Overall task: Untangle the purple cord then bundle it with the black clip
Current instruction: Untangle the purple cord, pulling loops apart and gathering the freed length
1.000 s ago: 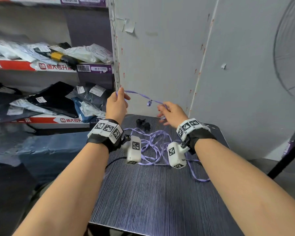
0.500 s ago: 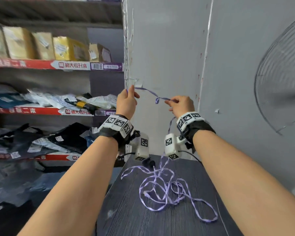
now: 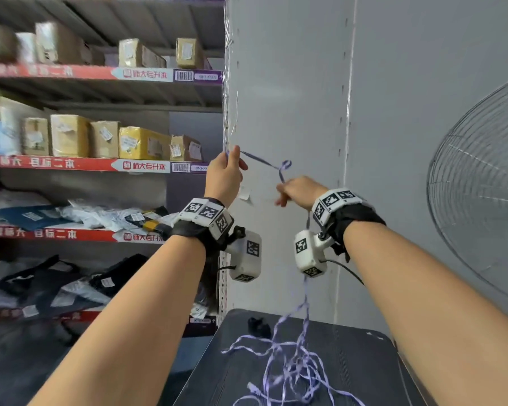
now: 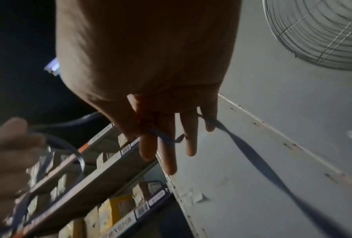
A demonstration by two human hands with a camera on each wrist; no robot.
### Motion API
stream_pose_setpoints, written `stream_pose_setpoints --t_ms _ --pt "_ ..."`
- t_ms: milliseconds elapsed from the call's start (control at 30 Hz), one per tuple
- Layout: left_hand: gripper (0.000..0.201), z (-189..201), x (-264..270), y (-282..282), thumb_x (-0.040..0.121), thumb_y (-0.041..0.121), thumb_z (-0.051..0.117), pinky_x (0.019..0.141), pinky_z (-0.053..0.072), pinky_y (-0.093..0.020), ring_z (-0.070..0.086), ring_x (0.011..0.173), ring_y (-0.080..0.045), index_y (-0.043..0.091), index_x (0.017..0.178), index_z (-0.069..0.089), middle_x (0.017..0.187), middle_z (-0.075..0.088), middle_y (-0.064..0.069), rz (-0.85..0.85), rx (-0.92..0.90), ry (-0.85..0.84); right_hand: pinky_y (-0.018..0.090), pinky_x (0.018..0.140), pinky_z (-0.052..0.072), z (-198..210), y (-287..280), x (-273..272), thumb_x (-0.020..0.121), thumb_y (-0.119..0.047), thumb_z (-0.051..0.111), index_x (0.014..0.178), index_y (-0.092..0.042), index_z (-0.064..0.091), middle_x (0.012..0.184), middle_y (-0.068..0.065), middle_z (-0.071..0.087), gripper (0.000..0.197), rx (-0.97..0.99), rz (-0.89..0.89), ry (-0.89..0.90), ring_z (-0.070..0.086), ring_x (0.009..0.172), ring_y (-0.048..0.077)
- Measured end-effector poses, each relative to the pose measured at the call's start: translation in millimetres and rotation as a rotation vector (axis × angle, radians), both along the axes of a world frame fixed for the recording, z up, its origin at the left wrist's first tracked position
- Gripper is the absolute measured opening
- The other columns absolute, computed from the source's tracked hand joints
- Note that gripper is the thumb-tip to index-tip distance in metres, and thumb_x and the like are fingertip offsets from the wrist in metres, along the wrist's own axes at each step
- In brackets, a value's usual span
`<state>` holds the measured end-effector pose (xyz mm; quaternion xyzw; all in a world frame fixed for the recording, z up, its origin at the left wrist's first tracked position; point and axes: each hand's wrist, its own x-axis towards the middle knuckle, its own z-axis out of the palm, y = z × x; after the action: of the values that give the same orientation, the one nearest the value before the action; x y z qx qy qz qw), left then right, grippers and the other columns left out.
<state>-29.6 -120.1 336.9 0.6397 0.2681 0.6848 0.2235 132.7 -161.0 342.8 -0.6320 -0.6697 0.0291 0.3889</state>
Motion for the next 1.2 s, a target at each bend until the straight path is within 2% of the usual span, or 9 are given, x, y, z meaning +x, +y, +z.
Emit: stream_pose_setpoints --t_ms 200,400,467,533,633,767,867,1033,1200 --pt "0.046 -35 1 6 0.1 0.036 0.038 0.055 0.035 -0.028 0.042 0.048 -0.015 0.015 0.062 0.054 0.051 0.045 -0.002 -0.014 -0.069 0.04 0.038 0.076 0.05 -55 -2 7 0.1 -0.031 0.038 0.081 -0.008 0.063 0.077 0.009 0.07 0.039 -0.151 0.257 0.277 0.06 0.066 0.026" --pt "0.046 -85 5 16 0.1 0.035 0.037 0.049 0.033 -0.028 0.041 0.046 -0.014 0.015 0.062 0.053 0.051 0.045 -0.003 -0.02 -0.174 0.098 0.024 0.095 0.038 -103 3 9 0.098 -0.034 0.043 0.108 -0.016 0.069 0.117 0.002 0.063 0.032 -0.133 0.171 0.106 0.055 0.109 0.013" --pt "0.046 -106 7 21 0.1 0.036 0.037 0.049 0.033 -0.027 0.041 0.046 -0.015 0.014 0.063 0.053 0.051 0.045 -0.004 -0.042 -0.238 0.139 0.016 0.078 0.041 -124 9 9 0.098 -0.029 0.045 0.113 -0.01 0.067 0.097 0.002 0.067 0.033 -0.102 0.131 0.136 0.06 0.086 0.011" --pt "0.046 -126 8 25 0.1 0.036 0.037 0.048 0.033 -0.027 0.041 0.046 -0.015 0.013 0.065 0.054 0.052 0.045 -0.003 -0.07 -0.292 0.161 0.011 0.055 0.035 -145 16 9 0.097 -0.026 0.047 0.11 -0.002 0.067 0.065 -0.005 0.052 0.033 -0.049 0.087 0.25 0.046 0.054 0.002" --pt "0.045 -159 8 33 0.1 0.034 0.037 0.048 0.033 -0.027 0.04 0.044 -0.014 0.013 0.064 0.054 0.051 0.044 -0.003 -0.072 -0.345 0.184 0.008 0.046 0.033 -180 29 10 0.097 -0.016 0.048 0.111 -0.006 0.065 0.063 -0.004 0.048 0.024 -0.037 0.094 0.434 0.044 0.041 -0.004" --pt "0.043 -197 7 46 0.1 0.033 0.038 0.048 0.032 -0.026 0.038 0.046 -0.015 0.014 0.065 0.053 0.051 0.043 -0.002 -0.078 -0.416 0.207 0.015 0.045 0.04 -217 36 14 0.097 -0.008 0.044 0.098 -0.009 0.064 0.072 0.004 0.054 0.02 -0.063 0.076 0.59 0.046 0.055 0.01" --pt "0.041 -220 7 55 0.099 0.034 0.039 0.046 0.031 -0.024 0.037 0.044 -0.013 0.013 0.066 0.054 0.05 0.042 -0.001 -0.089 -0.469 0.237 0.02 0.057 0.048 -240 46 12 0.097 -0.011 0.043 0.106 -0.008 0.063 0.091 0.009 0.059 0.022 -0.178 0.103 0.633 0.054 0.066 0.014" --pt "0.04 -236 6 63 0.098 0.036 0.039 0.047 0.029 -0.025 0.033 0.036 -0.006 0.014 0.068 0.055 0.046 0.039 0.005 -0.13 -0.481 0.316 0.014 0.066 0.048 -254 55 -2 0.101 -0.021 0.036 0.118 -0.002 0.061 0.105 0.009 0.064 0.036 -0.293 0.27 0.772 0.058 0.082 0.011" --pt "0.04 -248 4 69 0.099 0.036 0.04 0.043 0.03 -0.02 0.032 0.037 -0.007 0.015 0.068 0.054 0.044 0.037 0.006 -0.141 -0.485 0.32 0.026 0.082 0.043 -277 68 -8 0.097 -0.021 0.044 0.112 0.002 0.062 0.106 0.016 0.066 0.033 -0.327 0.403 0.917 0.06 0.098 0.02"
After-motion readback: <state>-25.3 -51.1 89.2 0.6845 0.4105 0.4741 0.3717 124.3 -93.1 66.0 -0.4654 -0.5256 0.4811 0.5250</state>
